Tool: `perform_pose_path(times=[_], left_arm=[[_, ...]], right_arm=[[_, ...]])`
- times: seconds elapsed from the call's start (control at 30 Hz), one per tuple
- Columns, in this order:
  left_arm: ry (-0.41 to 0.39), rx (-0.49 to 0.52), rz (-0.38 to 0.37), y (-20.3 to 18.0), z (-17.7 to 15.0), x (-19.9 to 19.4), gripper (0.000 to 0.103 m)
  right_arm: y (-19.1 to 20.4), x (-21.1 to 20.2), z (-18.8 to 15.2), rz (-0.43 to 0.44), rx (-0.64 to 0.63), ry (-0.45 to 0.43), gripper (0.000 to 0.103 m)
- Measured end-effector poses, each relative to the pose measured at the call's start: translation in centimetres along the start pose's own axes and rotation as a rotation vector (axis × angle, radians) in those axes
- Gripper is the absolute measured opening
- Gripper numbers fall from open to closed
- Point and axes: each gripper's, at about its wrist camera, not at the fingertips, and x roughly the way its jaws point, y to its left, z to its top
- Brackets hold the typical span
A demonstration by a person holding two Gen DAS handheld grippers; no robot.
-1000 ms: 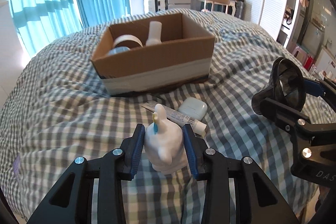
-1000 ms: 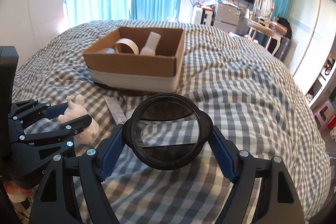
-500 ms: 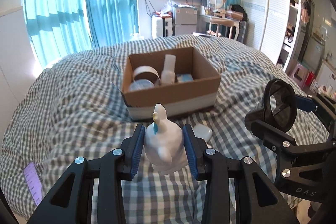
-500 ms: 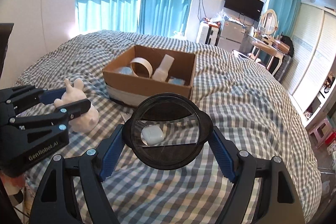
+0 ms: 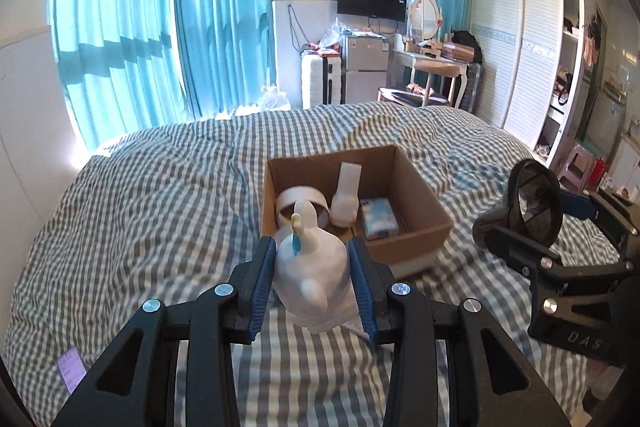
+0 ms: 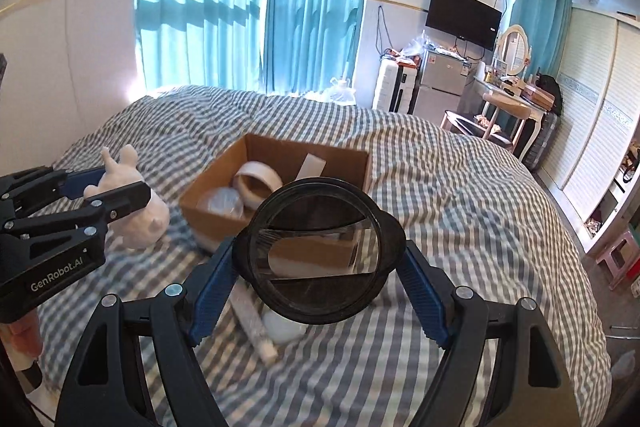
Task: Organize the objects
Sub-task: 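Carry the mirror and bunny bottle into the box and open both tools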
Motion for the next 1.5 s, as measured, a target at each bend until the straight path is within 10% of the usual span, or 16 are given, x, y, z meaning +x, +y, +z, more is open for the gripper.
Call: perform_pose_path(times=[0.83,1.5], left_arm=[[0.068,-0.018,-0.023,2.9,9.5,14.5,0.038],[0.149,0.006,-0.13,1.3,7.7,23.5,0.041]], right_arm=[[-3.2,15.3,11.6,0.024,0.016,0.063,0.079],[-5.3,25.0,9.3,0.07,0.044,0.162,0.079]])
